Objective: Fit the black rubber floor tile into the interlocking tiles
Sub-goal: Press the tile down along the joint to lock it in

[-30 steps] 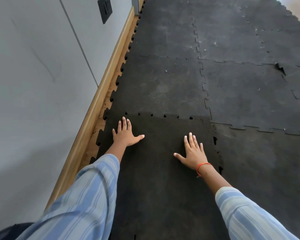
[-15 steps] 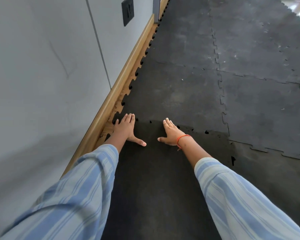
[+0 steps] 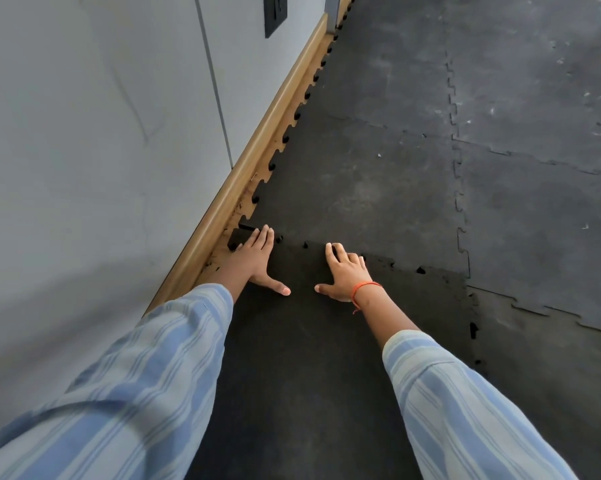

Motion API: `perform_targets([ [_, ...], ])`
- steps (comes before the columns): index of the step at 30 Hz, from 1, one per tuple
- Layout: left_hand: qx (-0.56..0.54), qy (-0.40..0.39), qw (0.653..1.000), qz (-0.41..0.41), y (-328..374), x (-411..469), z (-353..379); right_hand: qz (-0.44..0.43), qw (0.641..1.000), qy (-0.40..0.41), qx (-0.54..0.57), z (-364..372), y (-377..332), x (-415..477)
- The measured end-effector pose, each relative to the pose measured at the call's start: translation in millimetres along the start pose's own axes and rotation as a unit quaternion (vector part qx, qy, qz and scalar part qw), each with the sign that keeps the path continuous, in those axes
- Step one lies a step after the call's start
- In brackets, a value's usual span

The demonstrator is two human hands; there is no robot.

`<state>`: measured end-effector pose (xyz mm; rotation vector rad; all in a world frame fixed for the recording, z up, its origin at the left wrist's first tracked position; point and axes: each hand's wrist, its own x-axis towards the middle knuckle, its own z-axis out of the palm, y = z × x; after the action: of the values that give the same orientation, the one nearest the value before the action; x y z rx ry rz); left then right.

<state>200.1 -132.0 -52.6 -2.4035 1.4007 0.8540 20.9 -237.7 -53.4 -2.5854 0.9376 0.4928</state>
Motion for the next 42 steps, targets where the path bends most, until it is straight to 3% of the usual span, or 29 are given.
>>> perform_targets([
  [6,-0.006,0.001,1.0,0.02,-4,-1,1,-0.007,1.0,0.001,0.006,-2,21,-9],
  [9,-0.015,0.008,0.999,0.03,-1,-2,-2,0.013,0.994,0.083,-0.07,8,45,-29],
  [11,-0.01,0.019,0.997,0.068,14,-1,0,0.089,0.987,0.131,-0.038,12,68,-43],
  [13,-0.014,0.015,0.994,0.104,45,1,5,0.168,0.98,0.107,0.024,8,99,-55],
  [15,-0.016,0.007,0.993,0.115,76,3,10,0.171,0.983,0.064,0.026,2,122,-64],
  [18,-0.016,0.011,0.995,0.099,96,5,14,0.155,0.986,0.06,0.023,2,131,-69],
  [23,-0.022,0.026,0.996,0.087,99,2,14,0.172,0.981,0.094,0.008,-1,125,-75],
  [33,-0.011,-0.007,0.995,0.095,99,1,12,0.185,0.979,0.079,0.027,-5,123,-78],
  [42,0.002,0.031,0.995,0.091,90,2,23,0.186,0.98,0.064,0.034,-3,125,-79],
])
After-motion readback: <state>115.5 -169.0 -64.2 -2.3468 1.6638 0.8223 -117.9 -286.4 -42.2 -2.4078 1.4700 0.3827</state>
